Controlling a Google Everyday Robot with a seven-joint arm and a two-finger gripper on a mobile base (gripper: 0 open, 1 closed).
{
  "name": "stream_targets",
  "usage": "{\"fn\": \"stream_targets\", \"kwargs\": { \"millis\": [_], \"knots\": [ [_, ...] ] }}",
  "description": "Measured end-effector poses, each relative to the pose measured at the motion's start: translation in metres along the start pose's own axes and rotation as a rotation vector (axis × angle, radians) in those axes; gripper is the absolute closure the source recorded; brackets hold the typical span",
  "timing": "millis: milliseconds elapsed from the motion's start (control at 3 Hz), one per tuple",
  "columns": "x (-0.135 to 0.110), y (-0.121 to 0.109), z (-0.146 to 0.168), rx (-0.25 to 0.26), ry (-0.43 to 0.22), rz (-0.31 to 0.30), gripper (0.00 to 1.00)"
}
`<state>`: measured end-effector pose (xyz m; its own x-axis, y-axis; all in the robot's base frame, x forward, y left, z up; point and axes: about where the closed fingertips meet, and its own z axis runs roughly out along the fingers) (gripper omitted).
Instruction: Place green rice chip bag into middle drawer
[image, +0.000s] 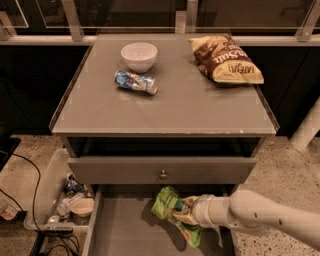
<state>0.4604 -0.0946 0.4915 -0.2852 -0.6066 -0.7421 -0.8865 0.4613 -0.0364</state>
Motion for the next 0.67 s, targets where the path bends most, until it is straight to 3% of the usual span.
{"fn": "stream_targets", "kwargs": {
  "millis": [667],
  "knots": [
    [0.029,-0.012,0.053,0.072,0.013,-0.035,1.0]
  ]
}}
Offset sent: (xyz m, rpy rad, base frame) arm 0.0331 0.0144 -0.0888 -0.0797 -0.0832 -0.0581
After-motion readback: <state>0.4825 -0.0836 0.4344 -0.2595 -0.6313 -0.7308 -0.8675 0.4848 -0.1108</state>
